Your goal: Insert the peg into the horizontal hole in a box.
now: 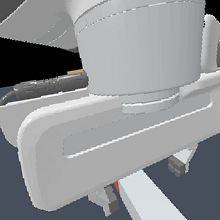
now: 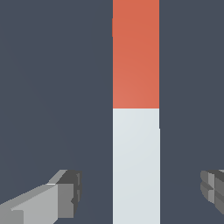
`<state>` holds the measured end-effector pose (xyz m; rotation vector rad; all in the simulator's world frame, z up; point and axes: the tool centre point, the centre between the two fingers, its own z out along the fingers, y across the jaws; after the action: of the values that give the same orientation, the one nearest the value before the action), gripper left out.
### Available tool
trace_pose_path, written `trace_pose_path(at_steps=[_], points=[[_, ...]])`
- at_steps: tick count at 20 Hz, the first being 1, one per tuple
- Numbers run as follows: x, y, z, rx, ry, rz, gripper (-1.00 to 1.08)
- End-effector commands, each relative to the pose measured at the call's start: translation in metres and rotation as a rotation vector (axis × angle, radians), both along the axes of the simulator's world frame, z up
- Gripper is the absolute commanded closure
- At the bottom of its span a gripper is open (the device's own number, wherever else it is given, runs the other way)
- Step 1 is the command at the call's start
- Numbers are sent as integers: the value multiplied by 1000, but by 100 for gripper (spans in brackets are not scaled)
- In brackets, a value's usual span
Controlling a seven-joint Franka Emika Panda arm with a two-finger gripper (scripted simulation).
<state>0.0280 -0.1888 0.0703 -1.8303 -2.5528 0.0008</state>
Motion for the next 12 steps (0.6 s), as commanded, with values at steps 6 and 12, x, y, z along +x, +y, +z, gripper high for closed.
trace_pose_path(at_steps=[6, 12], points=[[0, 0, -9, 0, 0, 1, -92], [0, 0, -39, 0, 0, 2, -92]])
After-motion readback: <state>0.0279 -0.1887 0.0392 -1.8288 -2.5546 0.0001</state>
